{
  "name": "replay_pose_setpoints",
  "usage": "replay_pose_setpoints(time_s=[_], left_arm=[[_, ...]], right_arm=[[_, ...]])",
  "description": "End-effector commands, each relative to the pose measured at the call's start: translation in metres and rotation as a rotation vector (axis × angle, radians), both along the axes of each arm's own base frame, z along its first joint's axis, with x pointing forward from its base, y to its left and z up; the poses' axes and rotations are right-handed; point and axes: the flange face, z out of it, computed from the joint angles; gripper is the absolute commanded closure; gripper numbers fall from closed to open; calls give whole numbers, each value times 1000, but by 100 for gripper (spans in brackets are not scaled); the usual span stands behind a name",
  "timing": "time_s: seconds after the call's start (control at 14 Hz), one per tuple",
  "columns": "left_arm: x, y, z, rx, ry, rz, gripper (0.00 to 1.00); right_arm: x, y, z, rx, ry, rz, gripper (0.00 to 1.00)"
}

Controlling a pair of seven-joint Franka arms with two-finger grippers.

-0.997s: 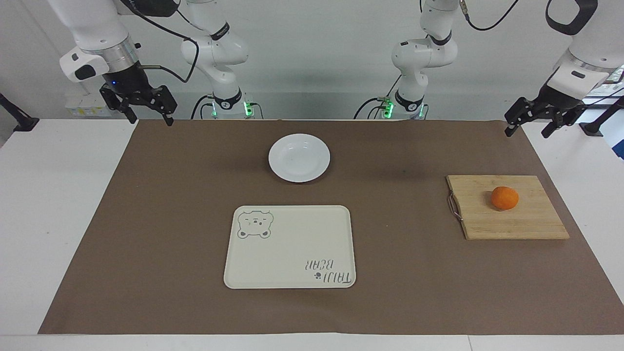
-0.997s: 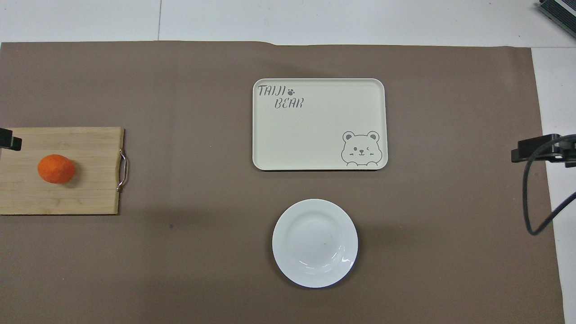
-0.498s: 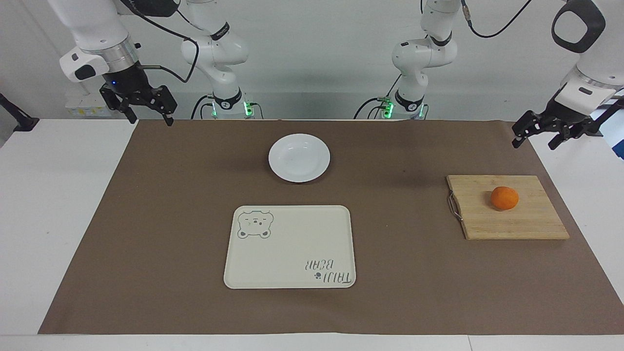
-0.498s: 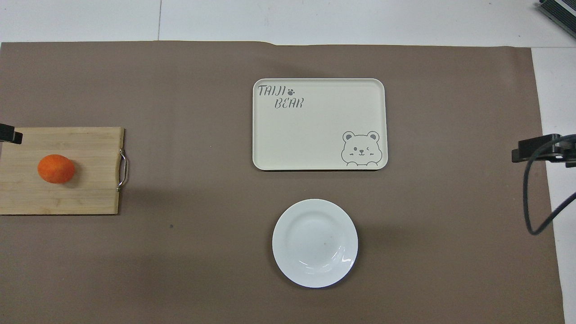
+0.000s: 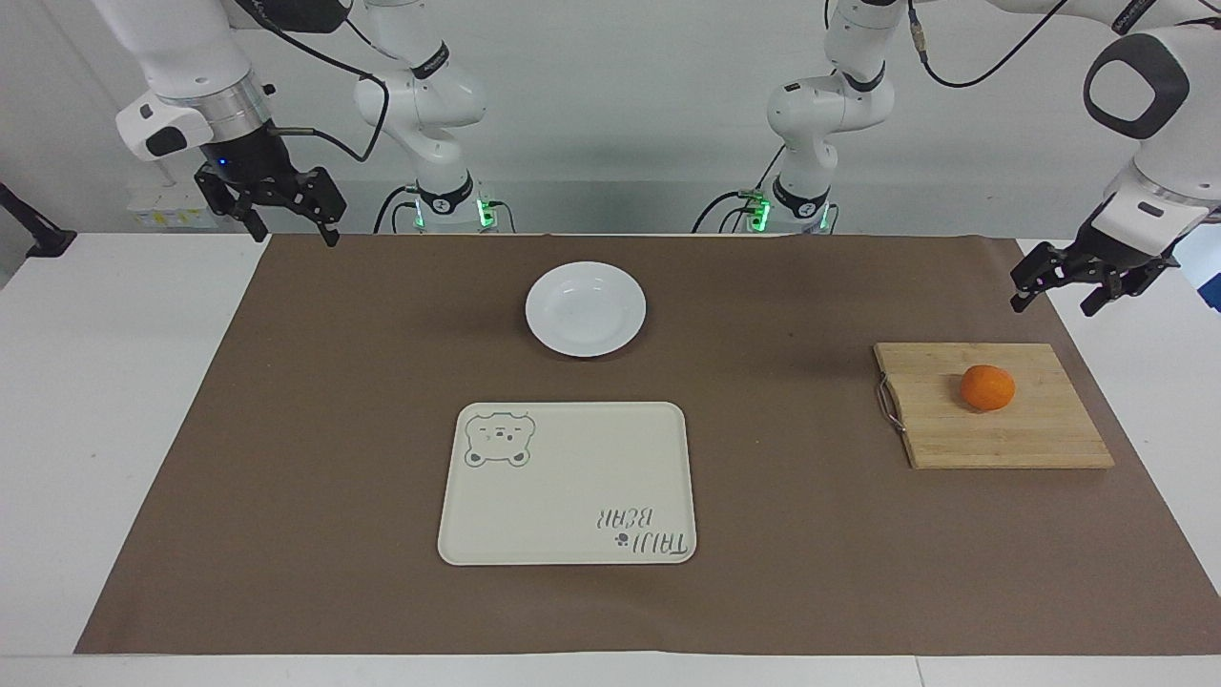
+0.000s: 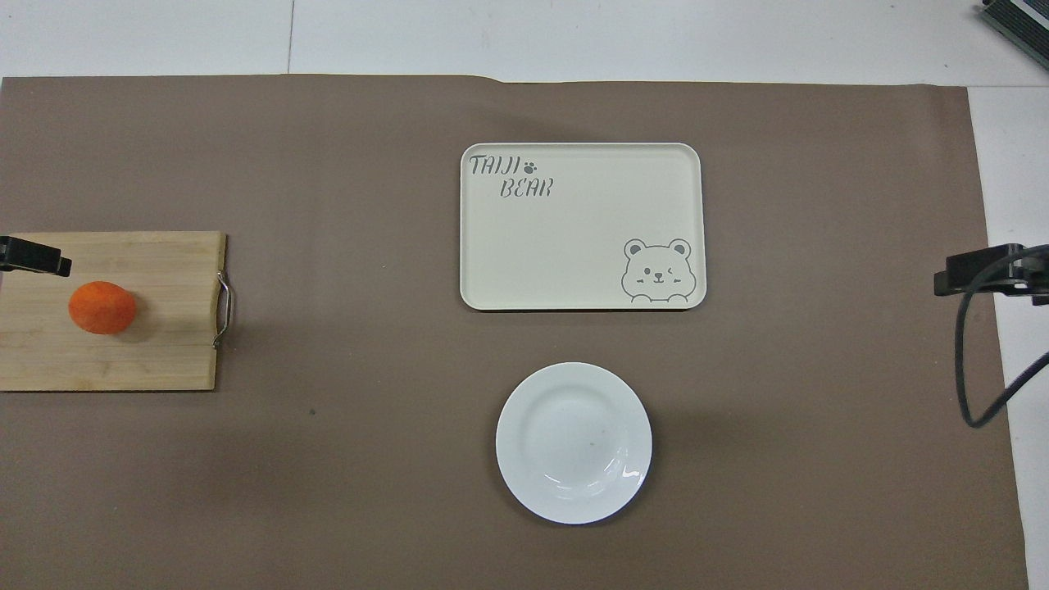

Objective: Place orange and plate with both arms
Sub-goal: 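Lower the left gripper onto the orange and close it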

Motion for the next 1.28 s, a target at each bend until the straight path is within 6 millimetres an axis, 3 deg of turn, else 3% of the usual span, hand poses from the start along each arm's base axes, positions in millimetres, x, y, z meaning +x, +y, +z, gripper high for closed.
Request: replay_pose_setpoints(time_s=[0.0,0.28,0.71,1.21], left_arm=[[5,8,-40,-14,-5,-7,0],[-2,16,-87,-13,3,4,0],[-12,20,-130,-17,29,17,0],[-12,22,-148,-17,35,23,0]], right_arm=[[-7,-5,0,-11,0,18,0],[-7,-5,0,-11,0,18,0],[-7,-5,0,-11,-1,19,0],[-7,-4,0,-11,0,21,0]])
